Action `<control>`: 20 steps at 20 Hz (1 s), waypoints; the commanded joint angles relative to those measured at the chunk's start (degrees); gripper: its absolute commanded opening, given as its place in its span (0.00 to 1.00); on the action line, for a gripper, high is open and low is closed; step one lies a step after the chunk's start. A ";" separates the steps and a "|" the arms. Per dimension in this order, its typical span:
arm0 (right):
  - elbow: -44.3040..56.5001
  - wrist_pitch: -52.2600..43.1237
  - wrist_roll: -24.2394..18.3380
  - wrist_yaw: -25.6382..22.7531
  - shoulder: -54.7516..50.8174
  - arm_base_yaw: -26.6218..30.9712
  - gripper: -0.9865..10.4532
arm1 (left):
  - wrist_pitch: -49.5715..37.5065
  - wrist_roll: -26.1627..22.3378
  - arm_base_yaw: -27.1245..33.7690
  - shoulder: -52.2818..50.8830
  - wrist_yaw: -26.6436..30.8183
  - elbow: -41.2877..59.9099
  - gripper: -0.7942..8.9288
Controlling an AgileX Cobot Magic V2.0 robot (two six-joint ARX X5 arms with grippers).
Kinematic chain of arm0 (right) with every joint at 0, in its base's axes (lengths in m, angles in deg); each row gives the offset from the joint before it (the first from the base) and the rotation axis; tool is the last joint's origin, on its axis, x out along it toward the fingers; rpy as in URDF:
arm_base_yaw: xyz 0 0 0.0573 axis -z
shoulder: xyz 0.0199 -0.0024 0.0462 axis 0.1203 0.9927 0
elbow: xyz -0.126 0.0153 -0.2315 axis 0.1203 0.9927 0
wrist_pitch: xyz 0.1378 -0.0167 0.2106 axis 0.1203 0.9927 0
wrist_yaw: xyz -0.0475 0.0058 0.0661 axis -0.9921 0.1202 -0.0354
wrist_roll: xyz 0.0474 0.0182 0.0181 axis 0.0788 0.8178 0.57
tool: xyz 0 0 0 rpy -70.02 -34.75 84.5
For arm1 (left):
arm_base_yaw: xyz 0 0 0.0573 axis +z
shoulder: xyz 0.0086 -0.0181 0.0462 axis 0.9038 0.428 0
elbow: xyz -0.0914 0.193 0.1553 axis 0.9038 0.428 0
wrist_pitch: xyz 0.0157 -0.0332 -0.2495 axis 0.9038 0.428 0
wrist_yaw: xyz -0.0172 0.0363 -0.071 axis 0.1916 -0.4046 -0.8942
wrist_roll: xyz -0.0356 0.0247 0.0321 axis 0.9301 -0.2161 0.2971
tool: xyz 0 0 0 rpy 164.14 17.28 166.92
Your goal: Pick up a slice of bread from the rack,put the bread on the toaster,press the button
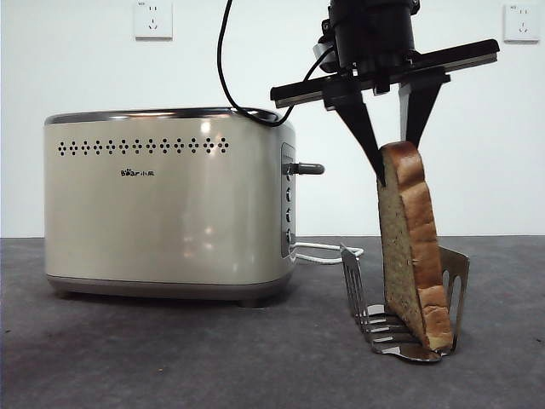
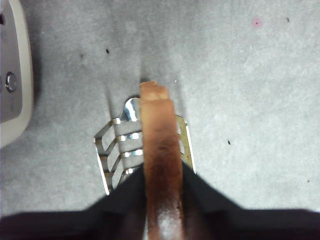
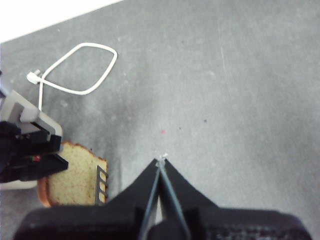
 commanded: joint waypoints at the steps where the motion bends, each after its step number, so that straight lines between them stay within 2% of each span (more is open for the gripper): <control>1: -0.11 -0.02 -0.48 -0.02 -0.09 0.00 0.09 | 0.24 -2.08 -0.13 0.79 0.37 -0.09 0.07; 7: -0.11 0.07 -0.46 -0.02 -0.09 0.00 0.09 | 1.27 -3.67 -0.07 -0.33 0.42 -0.09 0.07; 17: -0.11 0.02 -0.52 -0.02 -0.09 0.00 0.09 | 1.27 -10.27 -0.13 -5.31 3.58 -0.09 0.07; 20: -0.11 0.02 -0.57 -0.02 -0.09 0.00 0.09 | 1.25 -14.88 -0.20 -8.46 3.43 -0.09 0.07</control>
